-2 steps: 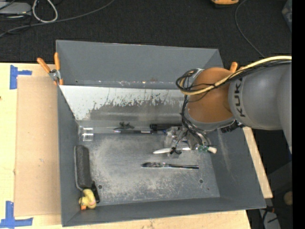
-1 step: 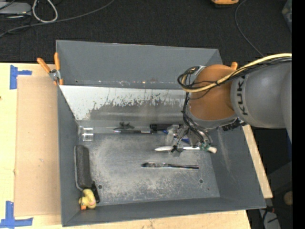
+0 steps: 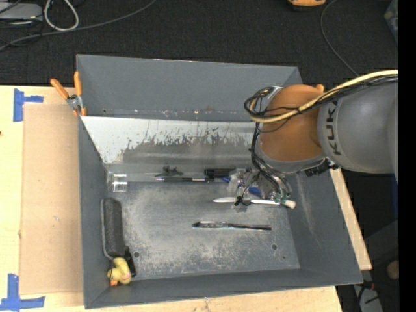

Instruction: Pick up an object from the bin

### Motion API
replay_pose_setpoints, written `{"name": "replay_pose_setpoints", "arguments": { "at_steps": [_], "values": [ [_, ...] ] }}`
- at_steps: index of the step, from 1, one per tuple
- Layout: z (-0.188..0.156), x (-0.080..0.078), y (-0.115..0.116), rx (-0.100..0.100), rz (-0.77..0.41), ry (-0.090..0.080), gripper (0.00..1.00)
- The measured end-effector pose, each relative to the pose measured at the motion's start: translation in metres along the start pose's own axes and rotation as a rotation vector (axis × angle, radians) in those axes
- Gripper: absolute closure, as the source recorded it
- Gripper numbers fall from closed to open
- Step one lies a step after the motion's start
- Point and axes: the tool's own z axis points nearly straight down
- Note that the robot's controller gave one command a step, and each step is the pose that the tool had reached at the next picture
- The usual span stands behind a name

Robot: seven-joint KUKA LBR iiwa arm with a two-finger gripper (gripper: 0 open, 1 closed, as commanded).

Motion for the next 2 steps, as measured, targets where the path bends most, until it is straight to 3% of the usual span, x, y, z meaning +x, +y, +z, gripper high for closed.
{"name": "replay_pose_setpoints", "arguments": {
  "at_steps": [2],
  "values": [
    [-0.0088,-0.0002,-0.0001,-0.001,0.004,-0.001,1.0]
  ]
}}
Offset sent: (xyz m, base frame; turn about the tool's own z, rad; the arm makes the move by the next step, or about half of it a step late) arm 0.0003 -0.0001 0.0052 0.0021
